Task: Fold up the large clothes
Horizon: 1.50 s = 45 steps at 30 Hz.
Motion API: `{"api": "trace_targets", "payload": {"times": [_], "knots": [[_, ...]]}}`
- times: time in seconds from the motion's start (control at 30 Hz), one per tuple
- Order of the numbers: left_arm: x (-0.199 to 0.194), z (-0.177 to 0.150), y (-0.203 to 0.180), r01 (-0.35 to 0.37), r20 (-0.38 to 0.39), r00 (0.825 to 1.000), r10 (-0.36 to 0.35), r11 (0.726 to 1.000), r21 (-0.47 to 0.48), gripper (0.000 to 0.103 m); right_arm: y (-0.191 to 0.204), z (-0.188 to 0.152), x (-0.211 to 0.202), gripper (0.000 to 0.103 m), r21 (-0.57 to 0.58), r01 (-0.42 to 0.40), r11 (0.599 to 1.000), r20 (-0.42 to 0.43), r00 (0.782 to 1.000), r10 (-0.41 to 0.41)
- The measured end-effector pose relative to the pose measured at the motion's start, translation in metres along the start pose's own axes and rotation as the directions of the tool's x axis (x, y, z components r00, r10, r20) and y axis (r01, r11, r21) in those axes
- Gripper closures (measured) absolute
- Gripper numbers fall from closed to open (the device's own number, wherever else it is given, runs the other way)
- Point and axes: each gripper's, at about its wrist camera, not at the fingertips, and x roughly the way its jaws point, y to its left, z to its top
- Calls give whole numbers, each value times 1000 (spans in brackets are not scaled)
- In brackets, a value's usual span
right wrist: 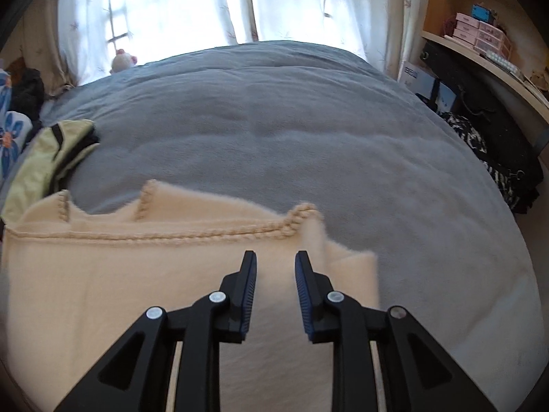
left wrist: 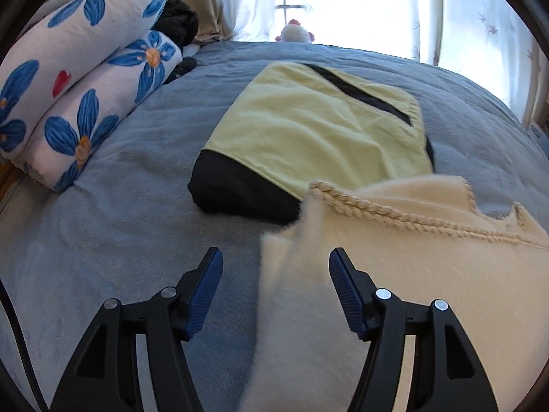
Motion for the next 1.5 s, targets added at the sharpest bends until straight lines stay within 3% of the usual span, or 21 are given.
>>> {"api": "trace_targets", "payload": {"times": [0.17,0.27,0.33,0.4,0.47,0.53,0.57,0.6,0.67,0.73,0.83,0.9,1.0,1.1,1.2,1.3,1.37,1.43,1.5], "knots": [[-20,-7,-25,95,9,995,-96,995,30,40,34,-1,-1,80,4,-120,993,-34,992,120],[-13,-10,-46,129,-13,992,-129,990,60,40,60,-6,8,80,-32,-146,989,-61,988,144],[-2,-11,-56,115,-26,993,-114,990,77,40,70,-10,19,80,-45,-147,988,-88,986,143],[14,-12,-60,59,-45,997,-55,994,93,40,68,-13,30,80,-33,-140,990,-98,986,136],[30,-12,-54,10,-56,998,-4,995,100,38,56,-12,35,73,-18,-145,989,-78,987,143],[36,-9,-41,-2,-31,1000,5,996,92,38,40,-9,37,72,-20,-24,1000,-53,998,23],[39,-7,-35,-51,-20,998,53,994,94,38,26,-8,41,72,-26,70,997,-43,997,-72],[43,-6,-27,-82,-20,996,84,993,85,38,12,-8,45,72,-16,104,994,-41,994,-104],[52,-2,-3,-34,-55,998,35,999,13,33,-19,-10,53,75,23,140,990,-57,989,-138],[55,-1,13,9,-72,997,-13,998,-57,32,-41,-13,54,100,68,84,994,-64,995,-80],[55,-3,15,20,-67,997,-24,998,-67,31,-46,-14,47,101,70,90,993,-58,995,-86],[51,-3,11,-9,-58,998,6,999,-48,31,-45,-16,41,94,62,156,986,-55,987,-152],[37,-5,6,-40,-40,998,38,999,-36,32,-47,-18,26,94,109,111,988,-71,992,-103],[6,-15,-3,-37,2,999,37,999,40,32,-42,-27,-1,94,131,24,991,-51,999,-17],[-29,-34,-11,7,12,1000,-8,996,87,32,-22,-46,-32,92,95,-48,994,-42,998,52],[-62,-65,-12,103,-46,994,-101,993,50,32,1,-73,-52,84,67,-120,990,-70,990,125],[-74,-82,-12,165,-83,983,-163,986,19,32,13,-91,-59,84,48,-167,985,-92,981,171],[-81,-100,-14,194,-113,974,-194,981,-9,32,23,-108,-65,84,31,-197,980,-108,974,200],[-82,-119,-16,166,-151,974,-167,986,-17,32,27,-124,-67,84,19,-184,983,-117,976,185]]}}
